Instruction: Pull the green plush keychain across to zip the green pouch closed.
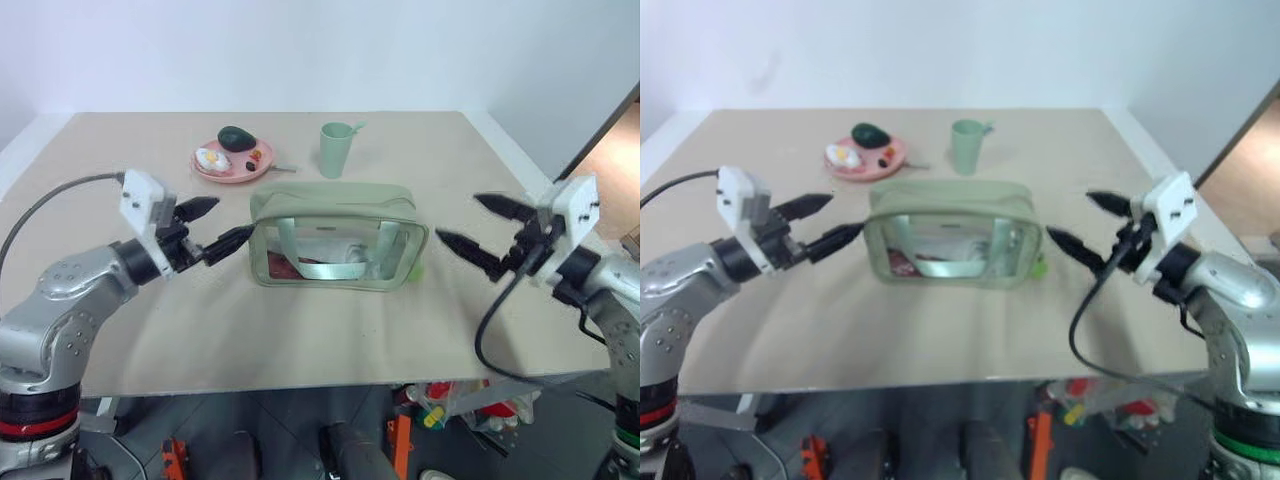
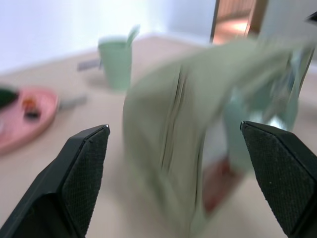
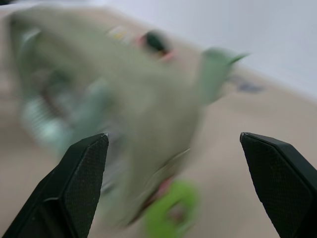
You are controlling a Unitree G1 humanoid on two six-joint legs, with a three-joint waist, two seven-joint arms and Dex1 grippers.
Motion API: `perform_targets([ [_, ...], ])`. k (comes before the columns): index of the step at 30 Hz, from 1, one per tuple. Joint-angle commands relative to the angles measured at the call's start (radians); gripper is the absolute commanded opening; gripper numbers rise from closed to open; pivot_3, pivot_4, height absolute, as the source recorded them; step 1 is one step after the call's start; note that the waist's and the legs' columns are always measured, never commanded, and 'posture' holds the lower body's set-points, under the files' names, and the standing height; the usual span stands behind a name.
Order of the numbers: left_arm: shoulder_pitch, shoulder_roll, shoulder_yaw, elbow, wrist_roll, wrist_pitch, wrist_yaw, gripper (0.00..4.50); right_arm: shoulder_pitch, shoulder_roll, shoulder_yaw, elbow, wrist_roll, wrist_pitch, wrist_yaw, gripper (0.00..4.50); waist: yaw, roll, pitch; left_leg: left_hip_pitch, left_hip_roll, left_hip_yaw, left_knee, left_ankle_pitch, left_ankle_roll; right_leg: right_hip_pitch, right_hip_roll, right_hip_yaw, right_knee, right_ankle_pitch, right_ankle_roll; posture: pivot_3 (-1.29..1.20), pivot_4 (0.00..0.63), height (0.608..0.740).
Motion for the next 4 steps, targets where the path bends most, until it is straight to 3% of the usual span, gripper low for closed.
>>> perform_targets([
  [1, 0.09, 0.003, -0.008, -0.033, 0.102, -0.054, 0.056, 4.44, 0.085, 0.004, 0.015, -0.134, 0.067, 0.037, 0.006, 4.44, 0.001, 0.0, 0.0, 0.0, 0.0, 0.0, 0.0, 0.0, 0.0, 0.0, 0.0, 0.0, 0.0, 0.0, 0.0, 0.0, 0.15, 0.74],
  [4, 0.142, -0.024, -0.026, -0.038, 0.167, -0.109, 0.093, 4.44, 0.125, 0.038, 0.042, -0.146, 0.038, 0.01, -0.037, 4.44, 0.002, 0.0, 0.0, -0.001, 0.0, -0.001, 0.001, 0.0, 0.0, 0.0, 0.0, -0.001, 0.0, 0.0, 0.0, 0.0, 0.15, 0.74],
])
